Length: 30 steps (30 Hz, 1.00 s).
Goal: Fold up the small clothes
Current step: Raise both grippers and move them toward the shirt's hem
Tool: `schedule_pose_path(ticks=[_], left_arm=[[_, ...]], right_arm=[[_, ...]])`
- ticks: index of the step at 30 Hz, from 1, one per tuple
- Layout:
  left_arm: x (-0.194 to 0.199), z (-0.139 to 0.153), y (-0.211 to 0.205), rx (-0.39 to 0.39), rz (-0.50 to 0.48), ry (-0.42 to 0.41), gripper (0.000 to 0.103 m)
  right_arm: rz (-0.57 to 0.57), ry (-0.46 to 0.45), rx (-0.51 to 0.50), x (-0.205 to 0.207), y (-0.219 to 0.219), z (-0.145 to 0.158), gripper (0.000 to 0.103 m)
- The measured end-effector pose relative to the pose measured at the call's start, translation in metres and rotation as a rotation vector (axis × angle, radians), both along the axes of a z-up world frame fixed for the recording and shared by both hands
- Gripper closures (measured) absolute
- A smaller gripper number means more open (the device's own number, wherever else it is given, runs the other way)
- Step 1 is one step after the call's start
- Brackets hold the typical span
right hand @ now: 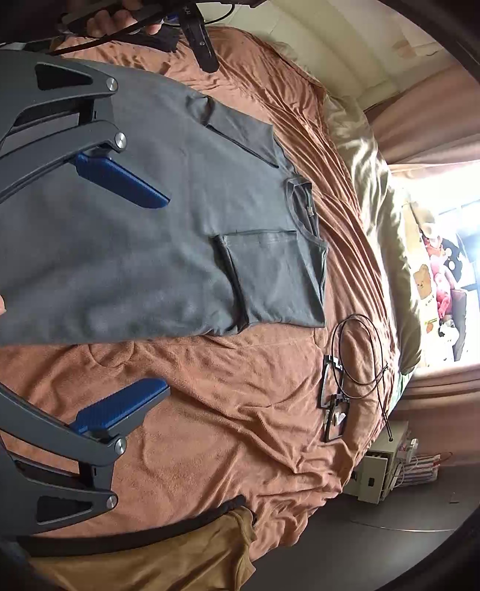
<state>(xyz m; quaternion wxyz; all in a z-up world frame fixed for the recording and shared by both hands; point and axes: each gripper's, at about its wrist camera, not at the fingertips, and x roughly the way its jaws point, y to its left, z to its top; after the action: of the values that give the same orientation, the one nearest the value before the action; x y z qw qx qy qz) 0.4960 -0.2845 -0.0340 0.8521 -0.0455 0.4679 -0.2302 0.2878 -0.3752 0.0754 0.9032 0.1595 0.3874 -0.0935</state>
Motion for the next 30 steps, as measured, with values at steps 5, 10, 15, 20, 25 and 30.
schedule_pose_path(ticks=[5, 10, 15, 20, 25, 30], left_arm=[[-0.023, 0.018, 0.044, -0.039, 0.047, -0.053, 0.006], [-0.047, 0.032, 0.081, -0.073, 0.090, -0.099, 0.006], [-0.079, 0.049, 0.111, -0.077, 0.124, -0.162, 0.006], [-0.113, 0.067, 0.139, -0.059, 0.125, -0.247, 0.006], [-0.143, 0.077, 0.173, -0.093, 0.170, -0.276, 0.006], [-0.175, 0.080, 0.198, -0.073, 0.196, -0.319, 0.006]], right_arm=[[-0.007, -0.063, 0.020, -0.041, 0.007, 0.015, 0.000], [-0.010, -0.095, -0.014, -0.075, 0.017, 0.026, 0.000], [-0.007, -0.190, 0.003, -0.119, 0.023, 0.036, 0.000], [0.017, -0.254, -0.034, -0.166, 0.032, 0.035, 0.000], [0.025, -0.293, -0.026, -0.206, 0.034, 0.037, 0.000], [0.006, -0.307, -0.093, -0.237, 0.044, 0.037, 0.000]])
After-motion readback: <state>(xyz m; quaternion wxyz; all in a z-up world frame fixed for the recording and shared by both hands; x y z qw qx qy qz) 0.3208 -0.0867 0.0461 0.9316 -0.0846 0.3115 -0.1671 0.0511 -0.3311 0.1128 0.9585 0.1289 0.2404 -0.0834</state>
